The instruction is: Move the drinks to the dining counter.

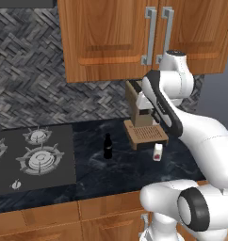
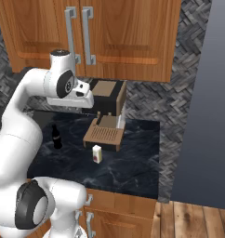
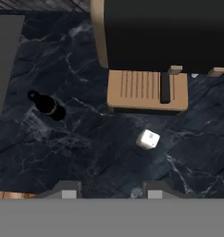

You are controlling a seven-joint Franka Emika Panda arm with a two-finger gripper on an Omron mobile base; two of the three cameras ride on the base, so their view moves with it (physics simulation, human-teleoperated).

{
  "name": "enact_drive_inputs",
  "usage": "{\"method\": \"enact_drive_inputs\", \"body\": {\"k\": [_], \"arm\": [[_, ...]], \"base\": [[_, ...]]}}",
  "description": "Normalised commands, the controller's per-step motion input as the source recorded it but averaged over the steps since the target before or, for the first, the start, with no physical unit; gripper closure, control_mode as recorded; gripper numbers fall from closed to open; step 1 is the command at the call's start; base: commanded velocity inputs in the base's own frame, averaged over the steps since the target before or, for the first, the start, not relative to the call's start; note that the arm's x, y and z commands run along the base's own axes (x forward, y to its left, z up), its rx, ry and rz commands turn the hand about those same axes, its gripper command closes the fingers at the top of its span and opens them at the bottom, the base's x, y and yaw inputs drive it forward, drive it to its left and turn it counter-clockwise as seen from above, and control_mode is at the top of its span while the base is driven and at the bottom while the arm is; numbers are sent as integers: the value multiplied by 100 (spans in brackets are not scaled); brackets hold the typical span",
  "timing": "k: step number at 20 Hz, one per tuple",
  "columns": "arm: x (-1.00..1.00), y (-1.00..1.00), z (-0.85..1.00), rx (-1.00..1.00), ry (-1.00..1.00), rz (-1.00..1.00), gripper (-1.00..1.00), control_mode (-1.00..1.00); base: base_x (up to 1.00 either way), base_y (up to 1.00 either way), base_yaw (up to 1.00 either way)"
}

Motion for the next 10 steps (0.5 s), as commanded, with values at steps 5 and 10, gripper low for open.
{"method": "enact_drive_inputs", "body": {"k": [5,10], "arm": [[-21,11,0,0,-3,0,-100,-100],[-30,30,-8,0,0,0,-100,-100]], "base": [[0,0,0],[0,0,0]]}}
